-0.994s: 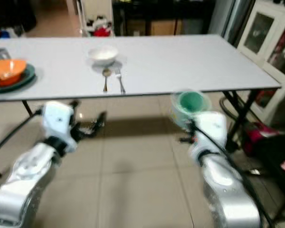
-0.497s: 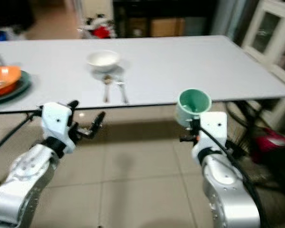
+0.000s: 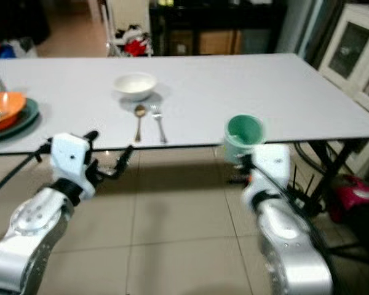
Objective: Setting the table
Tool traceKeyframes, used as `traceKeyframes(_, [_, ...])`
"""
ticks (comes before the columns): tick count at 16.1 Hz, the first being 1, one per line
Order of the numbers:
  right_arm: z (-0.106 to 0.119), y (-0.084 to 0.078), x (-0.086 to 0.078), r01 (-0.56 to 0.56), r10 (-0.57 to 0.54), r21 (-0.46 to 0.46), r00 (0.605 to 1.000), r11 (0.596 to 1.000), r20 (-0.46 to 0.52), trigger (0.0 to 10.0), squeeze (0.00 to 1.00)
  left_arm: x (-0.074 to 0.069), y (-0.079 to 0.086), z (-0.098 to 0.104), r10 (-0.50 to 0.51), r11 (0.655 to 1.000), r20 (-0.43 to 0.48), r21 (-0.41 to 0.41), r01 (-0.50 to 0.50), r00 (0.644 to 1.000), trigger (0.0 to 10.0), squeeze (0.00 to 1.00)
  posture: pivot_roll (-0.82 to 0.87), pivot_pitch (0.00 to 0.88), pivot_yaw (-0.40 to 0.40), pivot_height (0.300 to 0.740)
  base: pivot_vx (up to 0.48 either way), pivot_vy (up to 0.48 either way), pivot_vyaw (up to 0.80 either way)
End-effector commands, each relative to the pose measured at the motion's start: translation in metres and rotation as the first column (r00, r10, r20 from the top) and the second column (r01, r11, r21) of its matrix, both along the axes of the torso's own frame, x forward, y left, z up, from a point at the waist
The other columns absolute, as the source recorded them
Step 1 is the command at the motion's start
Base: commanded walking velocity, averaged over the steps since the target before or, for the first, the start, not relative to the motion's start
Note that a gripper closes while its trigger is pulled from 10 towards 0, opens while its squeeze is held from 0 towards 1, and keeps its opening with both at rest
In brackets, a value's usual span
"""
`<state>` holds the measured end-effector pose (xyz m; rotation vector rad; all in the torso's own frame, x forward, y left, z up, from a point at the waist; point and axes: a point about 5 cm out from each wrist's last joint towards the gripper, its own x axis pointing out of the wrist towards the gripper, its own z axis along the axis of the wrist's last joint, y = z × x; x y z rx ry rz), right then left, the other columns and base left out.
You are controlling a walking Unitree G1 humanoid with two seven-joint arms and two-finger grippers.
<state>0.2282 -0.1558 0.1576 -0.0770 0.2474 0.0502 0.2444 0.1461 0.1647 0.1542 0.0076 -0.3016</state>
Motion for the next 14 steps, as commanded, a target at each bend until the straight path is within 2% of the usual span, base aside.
traceKeyframes(1, [0.0071,-0.0038,0.0012,0.009,-0.009,-0.011,0.999,1.000,0.038,10.0,0.00,0.0011,-0.0021,0.0014,-0.008,1.000,0.005,-0.003,0.008,1.000,10.0,0.00,0.08,0.000,0.014,0.740,0.337,0.000,0.00])
traceKeyframes(5, [0.0068,-0.0033,0.0025,0.003,-0.003,-0.009,0.999,1.000,0.038,10.0,0.00,0.0019,-0.0023,0.0016,-0.007,1.000,0.007,-0.006,0.007,1.000,10.0,0.00,0.08,0.000,0.014,0.740,0.377,0.000,0.00])
traceKeyframes(9, [0.0075,-0.0032,0.0032,0.000,0.000,-0.014,0.999,1.000,0.039,10.0,0.00,0.0024,-0.0020,0.0022,-0.007,1.000,0.009,-0.009,0.007,1.000,10.0,0.00,0.08,0.000,0.016,0.740,0.420,0.000,-0.75])
traceKeyframes(14, [0.0086,-0.0006,0.0069,-0.030,0.030,-0.008,0.998,1.000,0.049,10.0,0.00,0.0029,0.0000,0.0032,0.000,1.000,0.013,-0.005,0.000,1.000,10.0,0.00,0.09,0.000,0.013,0.740,0.423,0.000,0.00])
